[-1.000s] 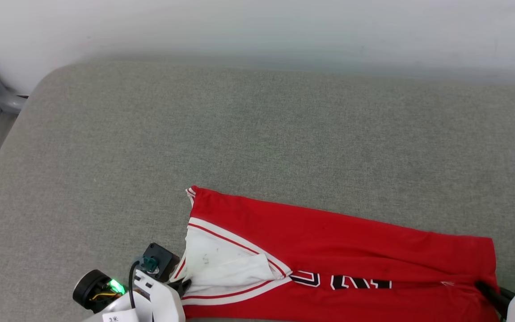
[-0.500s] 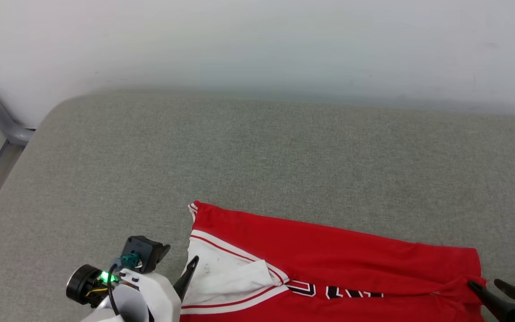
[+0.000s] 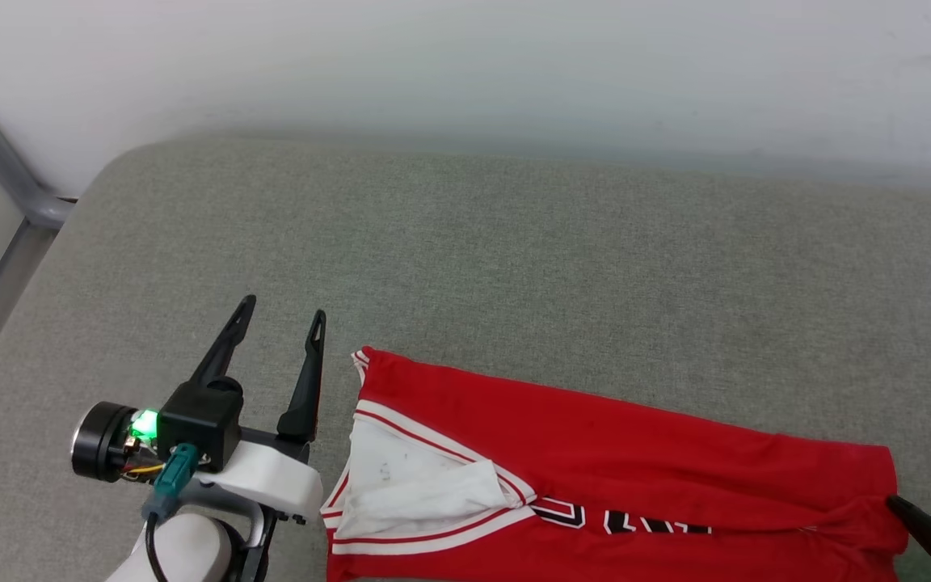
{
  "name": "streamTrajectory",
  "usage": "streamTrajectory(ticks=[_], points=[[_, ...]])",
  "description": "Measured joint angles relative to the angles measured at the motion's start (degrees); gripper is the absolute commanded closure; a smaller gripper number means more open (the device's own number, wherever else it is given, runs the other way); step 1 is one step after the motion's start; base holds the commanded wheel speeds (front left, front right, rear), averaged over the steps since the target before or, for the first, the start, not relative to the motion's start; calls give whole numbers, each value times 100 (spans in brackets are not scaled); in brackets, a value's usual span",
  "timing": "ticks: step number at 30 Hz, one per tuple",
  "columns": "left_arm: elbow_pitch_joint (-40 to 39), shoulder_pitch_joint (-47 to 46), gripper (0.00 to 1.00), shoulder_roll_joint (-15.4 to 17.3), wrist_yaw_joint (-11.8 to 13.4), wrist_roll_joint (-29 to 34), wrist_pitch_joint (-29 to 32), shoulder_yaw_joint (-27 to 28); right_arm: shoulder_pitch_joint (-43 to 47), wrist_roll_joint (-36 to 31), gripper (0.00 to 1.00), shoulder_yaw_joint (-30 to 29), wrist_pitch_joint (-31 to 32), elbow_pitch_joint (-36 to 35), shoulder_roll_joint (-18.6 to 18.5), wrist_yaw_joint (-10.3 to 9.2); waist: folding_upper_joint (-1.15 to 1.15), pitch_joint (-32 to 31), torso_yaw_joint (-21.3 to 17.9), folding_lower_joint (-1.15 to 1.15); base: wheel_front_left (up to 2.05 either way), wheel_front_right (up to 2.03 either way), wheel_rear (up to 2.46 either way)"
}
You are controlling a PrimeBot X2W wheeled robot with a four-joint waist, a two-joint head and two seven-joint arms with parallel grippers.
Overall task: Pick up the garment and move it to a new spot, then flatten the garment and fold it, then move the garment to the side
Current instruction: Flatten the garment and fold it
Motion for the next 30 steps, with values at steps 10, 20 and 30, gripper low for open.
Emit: streamTrajectory(ticks=[10,20,30], points=[[-315,817,0,-579,-320,977,-8,1090,-198,-709,0,-686,756,145,658,0,0,255,132,0,0,0,0],[-227,956,0,-1077,-982,1510,-8,1834,-335,-851,0,-712,1210,319,955,-1,0,477,221,0,0,0,0],[-101,954,0,-1424,-1430,1867,-9,2254,-484,-726,59,-254,1101,554,991,-12,-1,567,224,0,0,0,0]])
